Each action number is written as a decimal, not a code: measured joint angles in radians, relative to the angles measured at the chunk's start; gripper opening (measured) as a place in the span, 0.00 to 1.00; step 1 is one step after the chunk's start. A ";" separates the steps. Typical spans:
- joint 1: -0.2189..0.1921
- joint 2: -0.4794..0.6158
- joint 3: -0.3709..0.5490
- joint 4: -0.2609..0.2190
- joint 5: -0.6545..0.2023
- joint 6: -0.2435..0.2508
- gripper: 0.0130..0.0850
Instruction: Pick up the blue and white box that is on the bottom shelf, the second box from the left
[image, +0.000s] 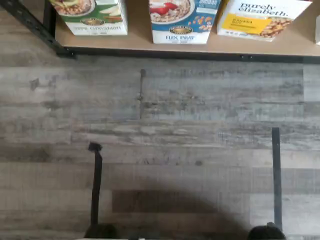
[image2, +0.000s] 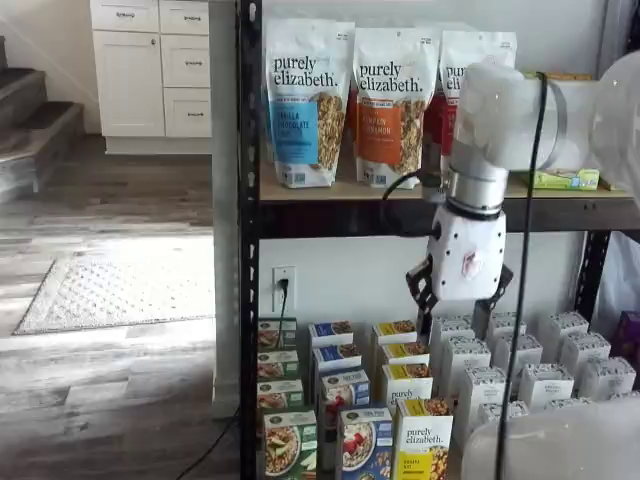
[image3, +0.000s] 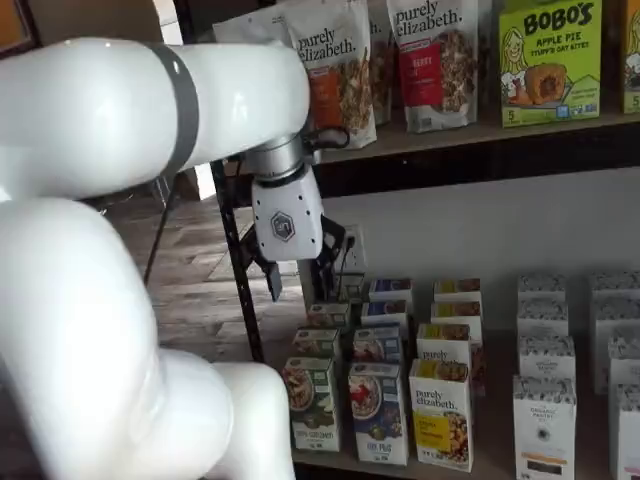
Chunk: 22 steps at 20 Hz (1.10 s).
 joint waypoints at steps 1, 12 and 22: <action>0.004 0.006 0.014 -0.001 -0.025 0.004 1.00; 0.026 0.115 0.102 -0.008 -0.233 0.027 1.00; 0.037 0.290 0.134 0.026 -0.442 0.012 1.00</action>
